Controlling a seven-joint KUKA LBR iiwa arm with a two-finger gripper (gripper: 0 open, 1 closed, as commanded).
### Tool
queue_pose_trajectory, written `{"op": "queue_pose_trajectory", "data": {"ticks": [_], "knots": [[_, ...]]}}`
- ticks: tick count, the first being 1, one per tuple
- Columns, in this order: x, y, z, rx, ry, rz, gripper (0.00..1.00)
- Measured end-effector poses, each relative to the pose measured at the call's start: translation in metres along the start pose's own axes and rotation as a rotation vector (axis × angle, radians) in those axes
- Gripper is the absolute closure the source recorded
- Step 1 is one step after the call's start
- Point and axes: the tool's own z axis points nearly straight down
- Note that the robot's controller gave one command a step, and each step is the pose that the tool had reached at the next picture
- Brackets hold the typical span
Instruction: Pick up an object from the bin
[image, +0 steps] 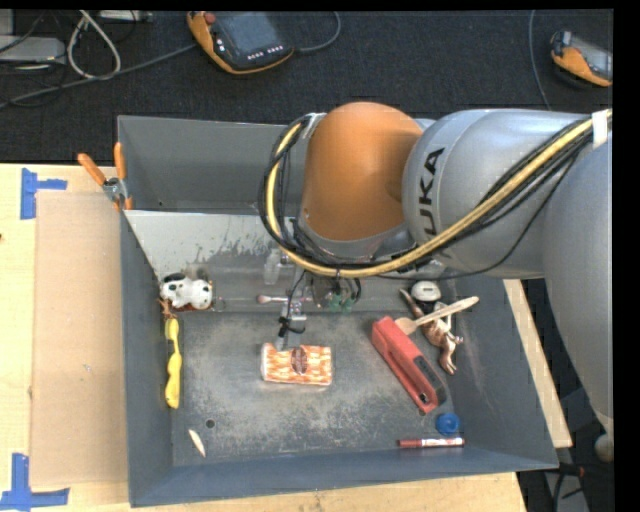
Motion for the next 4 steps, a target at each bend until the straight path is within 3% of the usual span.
{"op": "queue_pose_trajectory", "data": {"ticks": [1,2,3,4], "knots": [[0.023,-0.023,0.005,0.0,0.002,-0.071,0.0],[0.036,-0.045,0.061,-0.001,-0.004,-0.204,0.0],[0.038,-0.093,0.122,-0.001,-0.006,-0.251,1.0],[0.038,-0.093,0.122,-0.001,-0.006,-0.249,1.0]]}}
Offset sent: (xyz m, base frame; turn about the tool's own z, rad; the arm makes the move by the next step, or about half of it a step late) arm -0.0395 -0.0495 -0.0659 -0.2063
